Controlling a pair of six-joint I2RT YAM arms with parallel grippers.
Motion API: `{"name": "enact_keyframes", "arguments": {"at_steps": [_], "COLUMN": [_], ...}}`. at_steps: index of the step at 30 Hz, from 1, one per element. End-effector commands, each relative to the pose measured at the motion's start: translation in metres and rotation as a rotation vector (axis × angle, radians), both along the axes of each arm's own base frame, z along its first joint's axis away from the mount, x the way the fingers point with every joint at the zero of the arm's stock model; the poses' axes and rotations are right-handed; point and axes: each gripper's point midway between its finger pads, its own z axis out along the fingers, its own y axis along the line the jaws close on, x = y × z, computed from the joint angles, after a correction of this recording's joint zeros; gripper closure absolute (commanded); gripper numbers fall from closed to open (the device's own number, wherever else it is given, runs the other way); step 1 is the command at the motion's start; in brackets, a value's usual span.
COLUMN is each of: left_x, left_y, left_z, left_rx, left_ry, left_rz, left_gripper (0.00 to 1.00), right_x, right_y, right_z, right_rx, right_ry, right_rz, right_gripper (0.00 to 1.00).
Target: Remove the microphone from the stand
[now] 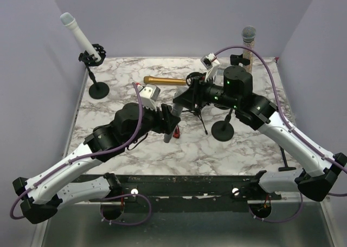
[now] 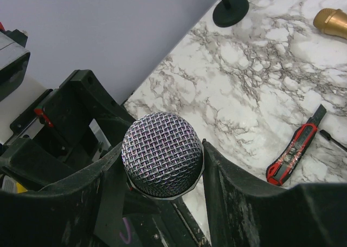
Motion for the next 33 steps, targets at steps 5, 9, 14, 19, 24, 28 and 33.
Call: {"name": "enact_keyframes", "arguments": {"at_steps": [5,9,14,19,24,28,33], "left_x": [0.011,0.011,0.011,0.022,0.045,0.073,0.118], "left_y": [-0.009,-0.014,-0.016,0.004,0.037,0.074,0.107], "left_z": [0.001,0.000,0.001,-0.018,-0.052,-0.077,-0.115], "left_rx": [0.012,0.009,-0.014,-0.045,-0.130,-0.297,-0.686], "left_ry": [-0.037,-0.054,-0.093,0.019,0.243,0.423,0.563], "left_rz": [-0.002,-0.025,-0.045,0.072,0.233,0.466,0.755], "left_gripper": [0.44,0.61,0.95,1.00,1.00,1.00,1.00], "right_x": [-0.003,-0.003,-0.002,0.018,0.021,0.008,0.002], "right_y": [0.012,0.013,0.012,-0.022,-0.069,-0.090,-0.103], "right_z": [0.002,0.000,-0.002,0.007,0.038,0.056,0.062], "right_rx": [0.034,0.034,0.022,-0.012,0.059,0.150,0.173], "right_ry": [-0.008,-0.008,-0.014,-0.065,-0.138,-0.188,-0.215], "right_rz": [0.023,0.029,0.024,-0.191,-0.398,-0.432,-0.456], "right_gripper": [0.99,0.99,0.57,0.05,0.00,0.00,0.00]}}
